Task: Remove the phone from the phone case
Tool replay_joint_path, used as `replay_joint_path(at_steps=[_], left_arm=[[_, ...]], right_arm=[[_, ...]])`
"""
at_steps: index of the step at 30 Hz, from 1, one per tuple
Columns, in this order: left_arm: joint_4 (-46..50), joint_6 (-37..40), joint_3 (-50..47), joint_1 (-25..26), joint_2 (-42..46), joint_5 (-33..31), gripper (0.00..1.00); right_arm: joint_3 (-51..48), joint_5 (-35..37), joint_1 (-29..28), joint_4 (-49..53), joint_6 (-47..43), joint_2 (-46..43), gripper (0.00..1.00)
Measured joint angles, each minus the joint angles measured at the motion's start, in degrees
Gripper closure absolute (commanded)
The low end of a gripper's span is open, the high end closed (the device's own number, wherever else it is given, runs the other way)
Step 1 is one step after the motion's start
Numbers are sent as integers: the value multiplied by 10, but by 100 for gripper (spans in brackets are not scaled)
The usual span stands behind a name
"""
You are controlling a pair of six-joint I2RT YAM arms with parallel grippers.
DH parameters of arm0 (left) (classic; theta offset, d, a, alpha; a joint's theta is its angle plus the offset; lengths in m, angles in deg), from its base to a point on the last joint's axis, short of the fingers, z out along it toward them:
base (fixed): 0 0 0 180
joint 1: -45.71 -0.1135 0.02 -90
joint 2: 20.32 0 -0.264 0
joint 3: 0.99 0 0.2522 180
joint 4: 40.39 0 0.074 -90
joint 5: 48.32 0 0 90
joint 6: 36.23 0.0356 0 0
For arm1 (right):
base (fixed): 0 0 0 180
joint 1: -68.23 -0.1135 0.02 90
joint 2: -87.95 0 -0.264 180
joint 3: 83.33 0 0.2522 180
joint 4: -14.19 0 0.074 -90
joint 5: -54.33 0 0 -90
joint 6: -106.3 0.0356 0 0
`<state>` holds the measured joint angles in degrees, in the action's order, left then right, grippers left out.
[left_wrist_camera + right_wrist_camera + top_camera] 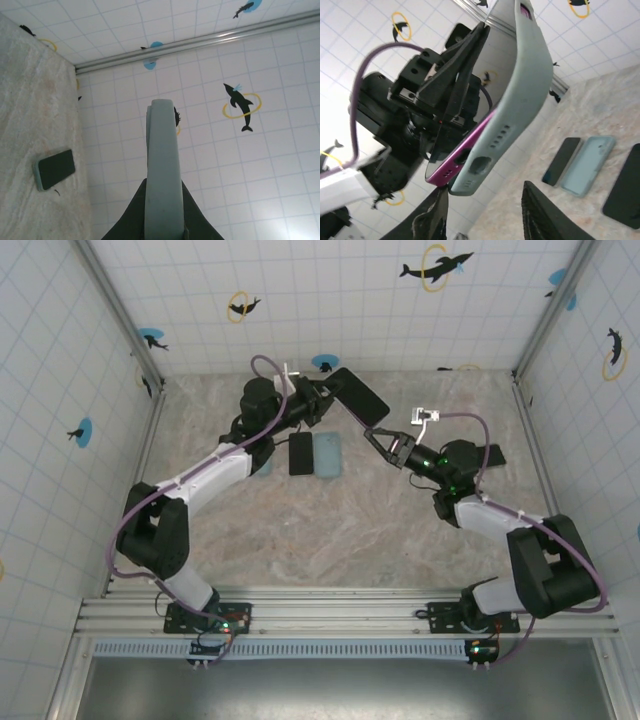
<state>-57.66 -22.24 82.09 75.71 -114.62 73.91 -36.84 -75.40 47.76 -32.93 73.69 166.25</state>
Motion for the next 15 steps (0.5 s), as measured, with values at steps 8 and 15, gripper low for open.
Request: replay_joint_path(at_steps=[8, 15], left_arm=[[22, 149, 14, -11, 2, 93, 100], [49, 279, 19, -40, 6, 181, 100]], right_arm=[[28, -59, 52, 179, -152, -65, 43], [111, -120, 59, 414, -399, -81, 40]])
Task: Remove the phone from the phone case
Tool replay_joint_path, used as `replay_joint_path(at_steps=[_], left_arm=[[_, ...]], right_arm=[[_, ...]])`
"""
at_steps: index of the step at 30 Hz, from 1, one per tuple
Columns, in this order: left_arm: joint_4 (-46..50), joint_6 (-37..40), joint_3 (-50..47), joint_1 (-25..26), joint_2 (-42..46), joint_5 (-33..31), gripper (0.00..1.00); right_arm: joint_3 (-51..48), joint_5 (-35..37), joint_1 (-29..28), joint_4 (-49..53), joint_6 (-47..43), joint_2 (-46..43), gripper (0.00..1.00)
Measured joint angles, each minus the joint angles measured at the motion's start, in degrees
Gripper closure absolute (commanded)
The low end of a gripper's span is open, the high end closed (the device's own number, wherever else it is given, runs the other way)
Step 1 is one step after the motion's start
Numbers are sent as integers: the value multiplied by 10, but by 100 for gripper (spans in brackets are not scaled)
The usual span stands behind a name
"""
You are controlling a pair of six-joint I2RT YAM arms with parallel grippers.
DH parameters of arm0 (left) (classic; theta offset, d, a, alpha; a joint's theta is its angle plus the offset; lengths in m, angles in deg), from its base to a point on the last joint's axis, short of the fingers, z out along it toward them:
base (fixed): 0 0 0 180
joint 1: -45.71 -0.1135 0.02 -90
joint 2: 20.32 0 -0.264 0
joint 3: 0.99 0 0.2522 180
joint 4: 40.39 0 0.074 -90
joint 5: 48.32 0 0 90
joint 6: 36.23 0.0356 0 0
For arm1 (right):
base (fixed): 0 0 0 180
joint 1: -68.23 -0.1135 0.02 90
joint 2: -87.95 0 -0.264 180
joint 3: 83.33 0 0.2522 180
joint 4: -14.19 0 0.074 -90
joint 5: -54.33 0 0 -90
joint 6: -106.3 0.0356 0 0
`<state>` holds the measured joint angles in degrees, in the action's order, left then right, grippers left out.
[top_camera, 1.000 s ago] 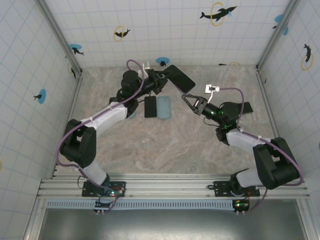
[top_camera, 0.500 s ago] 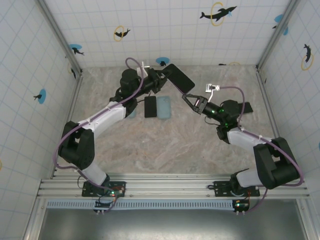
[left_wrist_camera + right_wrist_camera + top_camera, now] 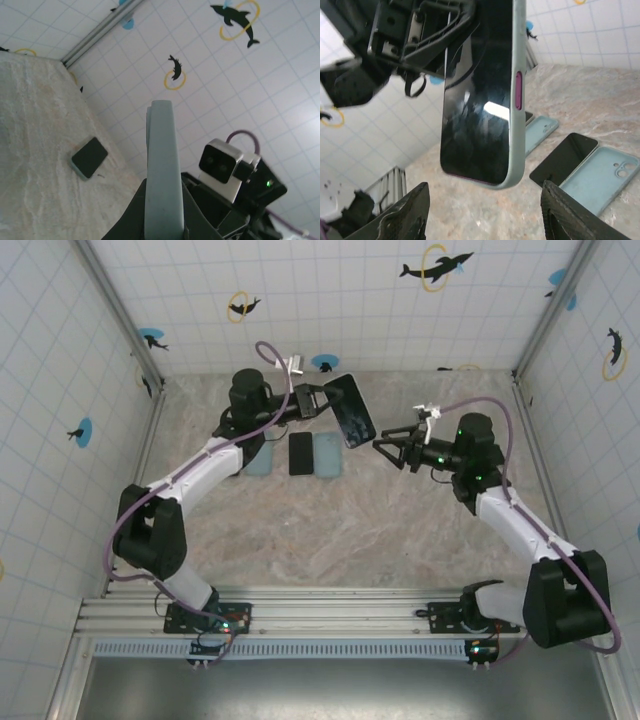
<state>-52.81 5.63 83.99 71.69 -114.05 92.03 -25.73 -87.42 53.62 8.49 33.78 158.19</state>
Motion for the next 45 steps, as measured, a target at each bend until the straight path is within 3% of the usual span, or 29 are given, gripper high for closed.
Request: replay_joint_path(at_steps=[7, 15, 29, 45], left_arm=[[0, 91, 2, -6, 21, 95, 100], [35, 163, 21, -37, 27, 171, 100], [52, 181, 21, -50, 31, 217, 100], [42, 165, 14, -50, 57, 228, 100]], right_arm=[[65, -38, -22, 205, -207, 13, 44], [93, -51, -58, 275, -330, 23, 59], [153, -72, -72, 307, -390, 55, 69], [178, -61, -103, 334, -414, 81, 72]])
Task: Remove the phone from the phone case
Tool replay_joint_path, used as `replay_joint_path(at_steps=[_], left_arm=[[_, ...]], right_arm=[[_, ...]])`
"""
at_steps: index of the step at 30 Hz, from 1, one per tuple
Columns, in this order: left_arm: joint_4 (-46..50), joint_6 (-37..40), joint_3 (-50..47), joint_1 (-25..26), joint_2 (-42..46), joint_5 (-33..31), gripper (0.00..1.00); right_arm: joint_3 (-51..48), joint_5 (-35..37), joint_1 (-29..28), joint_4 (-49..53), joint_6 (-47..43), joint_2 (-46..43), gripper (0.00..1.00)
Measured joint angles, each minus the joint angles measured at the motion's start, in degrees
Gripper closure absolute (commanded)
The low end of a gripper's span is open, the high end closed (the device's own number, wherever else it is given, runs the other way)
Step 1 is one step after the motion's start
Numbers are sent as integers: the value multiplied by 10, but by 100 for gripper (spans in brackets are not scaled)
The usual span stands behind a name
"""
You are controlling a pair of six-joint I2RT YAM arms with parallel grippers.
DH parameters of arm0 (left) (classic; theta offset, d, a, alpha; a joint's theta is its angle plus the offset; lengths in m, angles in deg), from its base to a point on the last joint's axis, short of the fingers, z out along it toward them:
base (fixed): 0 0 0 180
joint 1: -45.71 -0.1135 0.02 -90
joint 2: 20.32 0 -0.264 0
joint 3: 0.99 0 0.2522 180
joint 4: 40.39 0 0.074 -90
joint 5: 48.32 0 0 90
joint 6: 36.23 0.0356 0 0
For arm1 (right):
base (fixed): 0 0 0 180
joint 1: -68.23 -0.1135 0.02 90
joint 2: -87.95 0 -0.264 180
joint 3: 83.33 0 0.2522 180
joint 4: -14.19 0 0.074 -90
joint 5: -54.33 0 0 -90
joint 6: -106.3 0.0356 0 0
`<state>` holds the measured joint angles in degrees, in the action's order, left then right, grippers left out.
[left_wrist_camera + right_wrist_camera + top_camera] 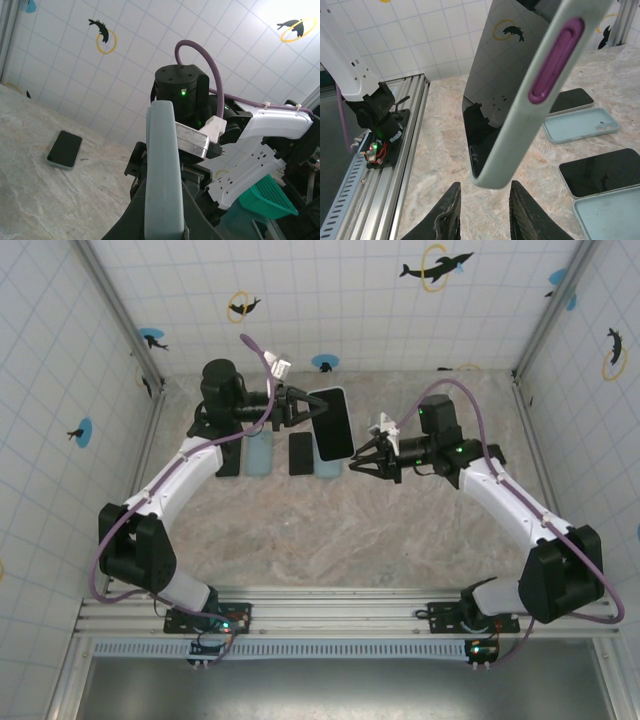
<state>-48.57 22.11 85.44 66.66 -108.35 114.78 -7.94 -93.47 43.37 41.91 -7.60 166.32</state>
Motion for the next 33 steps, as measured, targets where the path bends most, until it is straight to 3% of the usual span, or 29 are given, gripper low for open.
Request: replay_joint_path(at_steps=[13, 33], left_arm=[[-13, -14, -9, 0, 0, 0, 100], [-61, -37, -13, 5, 0, 30, 100]], right_arm=[[27, -9, -7, 3, -3, 17, 79], [77, 10, -21, 118, -87, 35, 90]])
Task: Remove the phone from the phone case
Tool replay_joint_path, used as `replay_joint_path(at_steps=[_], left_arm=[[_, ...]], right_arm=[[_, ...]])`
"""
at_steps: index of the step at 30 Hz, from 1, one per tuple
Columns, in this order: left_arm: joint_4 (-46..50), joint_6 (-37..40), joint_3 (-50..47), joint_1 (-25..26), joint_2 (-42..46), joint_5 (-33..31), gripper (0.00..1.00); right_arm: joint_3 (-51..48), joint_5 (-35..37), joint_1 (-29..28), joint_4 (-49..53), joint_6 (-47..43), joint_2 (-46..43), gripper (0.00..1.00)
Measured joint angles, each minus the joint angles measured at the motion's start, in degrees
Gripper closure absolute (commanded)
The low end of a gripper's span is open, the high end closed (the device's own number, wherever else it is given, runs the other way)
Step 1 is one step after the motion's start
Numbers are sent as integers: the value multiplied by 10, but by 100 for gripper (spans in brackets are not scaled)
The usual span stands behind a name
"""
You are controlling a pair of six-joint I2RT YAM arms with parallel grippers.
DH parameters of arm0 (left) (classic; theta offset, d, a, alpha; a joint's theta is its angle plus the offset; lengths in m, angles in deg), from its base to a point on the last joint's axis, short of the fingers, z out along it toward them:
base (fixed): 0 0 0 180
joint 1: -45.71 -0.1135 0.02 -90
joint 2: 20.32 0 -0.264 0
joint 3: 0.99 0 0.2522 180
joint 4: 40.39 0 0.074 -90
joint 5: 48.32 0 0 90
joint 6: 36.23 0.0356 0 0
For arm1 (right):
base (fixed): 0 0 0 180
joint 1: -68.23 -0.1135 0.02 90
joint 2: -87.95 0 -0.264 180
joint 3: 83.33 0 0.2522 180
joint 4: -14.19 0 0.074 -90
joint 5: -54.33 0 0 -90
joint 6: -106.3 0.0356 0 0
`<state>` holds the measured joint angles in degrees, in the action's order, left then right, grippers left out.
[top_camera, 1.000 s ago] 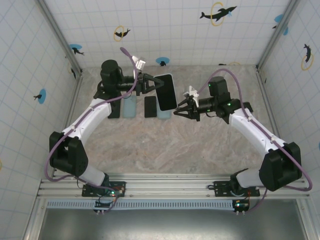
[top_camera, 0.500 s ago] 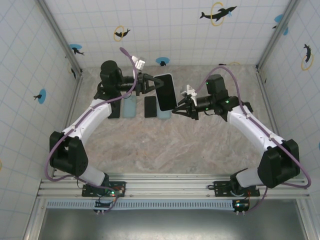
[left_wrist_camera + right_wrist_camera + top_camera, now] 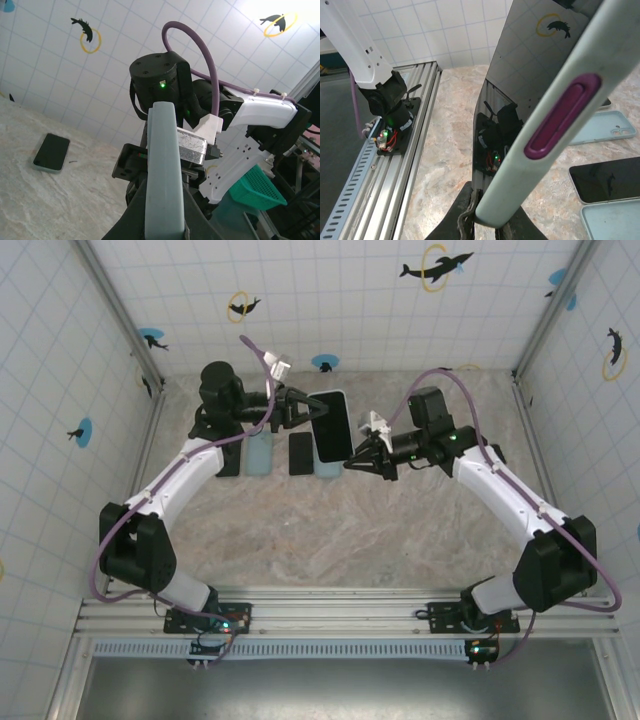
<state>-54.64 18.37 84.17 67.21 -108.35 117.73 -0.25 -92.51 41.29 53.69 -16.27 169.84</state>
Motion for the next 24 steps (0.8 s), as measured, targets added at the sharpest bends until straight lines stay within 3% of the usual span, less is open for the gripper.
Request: replay_joint_path(at_steps=[9, 24], left_arm=[[5, 0, -9, 3, 0, 2, 100], [-8, -6, -10, 13, 0, -16, 100]], right_arm=[[7, 66, -13, 33, -60, -5, 89], [-22, 129, -22, -14, -54, -36, 88]])
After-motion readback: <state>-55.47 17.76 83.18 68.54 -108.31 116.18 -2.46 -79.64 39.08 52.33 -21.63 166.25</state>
